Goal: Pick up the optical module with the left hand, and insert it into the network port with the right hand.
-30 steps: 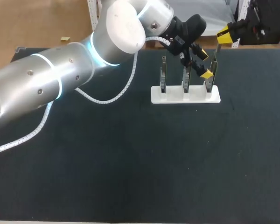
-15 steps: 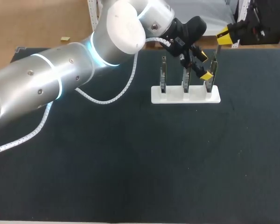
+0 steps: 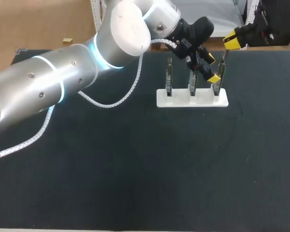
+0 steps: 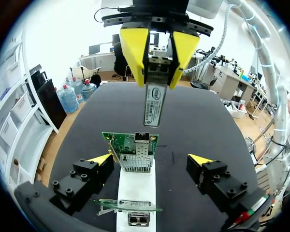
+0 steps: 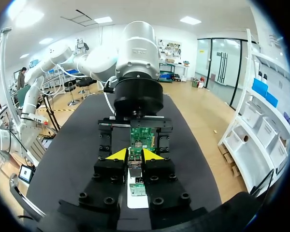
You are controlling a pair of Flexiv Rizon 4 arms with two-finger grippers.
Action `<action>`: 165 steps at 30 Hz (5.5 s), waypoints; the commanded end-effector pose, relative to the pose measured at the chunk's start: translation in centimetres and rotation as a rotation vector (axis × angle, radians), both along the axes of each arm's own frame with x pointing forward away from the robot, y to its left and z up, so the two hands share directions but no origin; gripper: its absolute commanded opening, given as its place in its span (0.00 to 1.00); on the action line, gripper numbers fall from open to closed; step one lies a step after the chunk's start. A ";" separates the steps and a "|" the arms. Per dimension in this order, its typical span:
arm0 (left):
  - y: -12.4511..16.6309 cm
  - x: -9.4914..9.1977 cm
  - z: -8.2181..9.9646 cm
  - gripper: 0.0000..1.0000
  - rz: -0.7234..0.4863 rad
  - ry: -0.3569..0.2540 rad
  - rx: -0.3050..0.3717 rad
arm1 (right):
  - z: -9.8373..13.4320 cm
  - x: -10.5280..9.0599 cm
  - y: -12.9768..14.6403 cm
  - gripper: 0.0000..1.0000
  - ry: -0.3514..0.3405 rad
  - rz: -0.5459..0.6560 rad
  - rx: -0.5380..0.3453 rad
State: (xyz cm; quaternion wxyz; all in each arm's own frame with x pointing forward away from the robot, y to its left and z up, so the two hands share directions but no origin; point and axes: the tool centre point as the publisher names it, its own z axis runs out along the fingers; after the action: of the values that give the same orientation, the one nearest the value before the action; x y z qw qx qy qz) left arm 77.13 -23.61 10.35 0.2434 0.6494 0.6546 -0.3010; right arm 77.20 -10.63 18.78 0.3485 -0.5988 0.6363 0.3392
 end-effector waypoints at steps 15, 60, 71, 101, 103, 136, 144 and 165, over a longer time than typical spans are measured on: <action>-0.1 0.1 0.1 1.00 -0.001 0.002 0.005 | -1.0 0.4 0.4 0.00 0.002 0.045 -0.028; -0.1 0.1 0.1 1.00 -0.001 0.002 0.005 | -1.6 0.7 0.3 0.00 0.015 0.036 -0.040; -0.1 0.1 0.1 1.00 -0.001 0.002 0.005 | -2.0 0.9 0.2 0.00 0.021 0.029 -0.043; -0.1 0.1 0.1 1.00 -0.001 0.002 0.005 | -2.0 0.9 0.3 0.00 0.016 0.013 -0.047; -0.1 0.1 0.1 1.00 -0.001 0.002 0.005 | -2.0 0.9 0.3 0.00 0.015 0.014 -0.048; -0.1 0.1 0.1 1.00 -0.001 0.002 0.005 | -1.7 0.6 0.3 0.00 0.010 0.008 -0.031; -0.1 0.1 0.1 1.00 -0.001 0.002 0.005 | -1.2 0.5 0.2 0.00 -0.010 0.005 -0.032; -0.1 0.1 0.1 1.00 -0.001 0.002 0.005 | -2.3 0.3 0.3 0.00 0.009 -0.009 -0.035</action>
State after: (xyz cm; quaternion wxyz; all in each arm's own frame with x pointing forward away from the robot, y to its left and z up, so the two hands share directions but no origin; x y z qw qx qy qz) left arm 77.13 -23.60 10.35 0.2434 0.6495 0.6545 -0.3011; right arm 77.71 -10.40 16.67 0.3349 -0.6017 0.6450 0.3313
